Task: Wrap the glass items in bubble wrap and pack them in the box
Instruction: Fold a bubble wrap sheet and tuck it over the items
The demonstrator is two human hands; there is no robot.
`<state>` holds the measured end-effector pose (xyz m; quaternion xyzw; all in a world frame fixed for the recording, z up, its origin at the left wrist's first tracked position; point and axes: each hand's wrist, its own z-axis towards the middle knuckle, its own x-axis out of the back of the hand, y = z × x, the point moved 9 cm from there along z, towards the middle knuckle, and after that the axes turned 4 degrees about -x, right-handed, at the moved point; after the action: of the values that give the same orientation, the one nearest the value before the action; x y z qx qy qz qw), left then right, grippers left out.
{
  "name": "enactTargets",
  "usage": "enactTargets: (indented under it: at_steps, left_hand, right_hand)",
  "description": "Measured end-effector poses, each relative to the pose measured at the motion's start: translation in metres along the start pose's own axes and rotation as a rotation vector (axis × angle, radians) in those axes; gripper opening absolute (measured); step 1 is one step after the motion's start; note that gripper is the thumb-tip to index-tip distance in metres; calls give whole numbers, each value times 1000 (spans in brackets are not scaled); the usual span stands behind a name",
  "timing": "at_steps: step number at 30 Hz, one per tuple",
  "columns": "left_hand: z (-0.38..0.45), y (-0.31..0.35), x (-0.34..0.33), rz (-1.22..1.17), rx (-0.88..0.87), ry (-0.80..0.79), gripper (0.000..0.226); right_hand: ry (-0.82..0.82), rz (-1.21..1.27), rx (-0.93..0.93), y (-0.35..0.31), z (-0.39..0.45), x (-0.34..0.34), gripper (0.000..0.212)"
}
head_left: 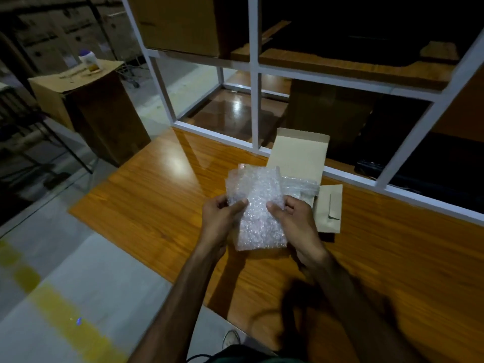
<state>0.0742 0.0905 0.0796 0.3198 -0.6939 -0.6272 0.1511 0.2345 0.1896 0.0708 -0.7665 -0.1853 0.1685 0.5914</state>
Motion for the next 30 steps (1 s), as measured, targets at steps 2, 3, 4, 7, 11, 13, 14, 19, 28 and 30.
enactTargets:
  at_steps: [2, 3, 4, 7, 11, 13, 14, 19, 28, 30]
  left_hand:
    - [2, -10, -7, 95, 16, 15, 23]
    - [4, -13, -11, 154, 8, 17, 21]
    - [6, -14, -16, 203, -6, 16, 20]
    - [17, -9, -32, 359, -92, 26, 30]
    - [48, 7, -66, 567, -305, -40, 46]
    - [67, 11, -82, 648, -369, -66, 49]
    - [76, 12, -89, 695, -395, -78, 49]
    - [100, 2, -110, 1009, -579, -199, 40]
    - [93, 0, -88, 916, -578, -90, 79]
    - [88, 8, -84, 890, -617, -70, 79]
  right_hand:
    - [85, -41, -3, 15, -3, 19, 8]
    - [124, -50, -8, 22, -5, 28, 7]
    - [158, -41, -17, 25, -8, 36, 9]
    - [280, -84, -23, 33, -8, 59, 39]
    - [456, -279, 61, 15, 6, 79, 52]
    - [492, -367, 98, 0, 19, 81, 53]
    - [500, -435, 114, -6, 27, 80, 53]
    - [464, -767, 157, -15, 55, 68, 53]
    - [292, -761, 224, -29, 83, 80, 46]
    - [184, -707, 197, -36, 93, 80, 34]
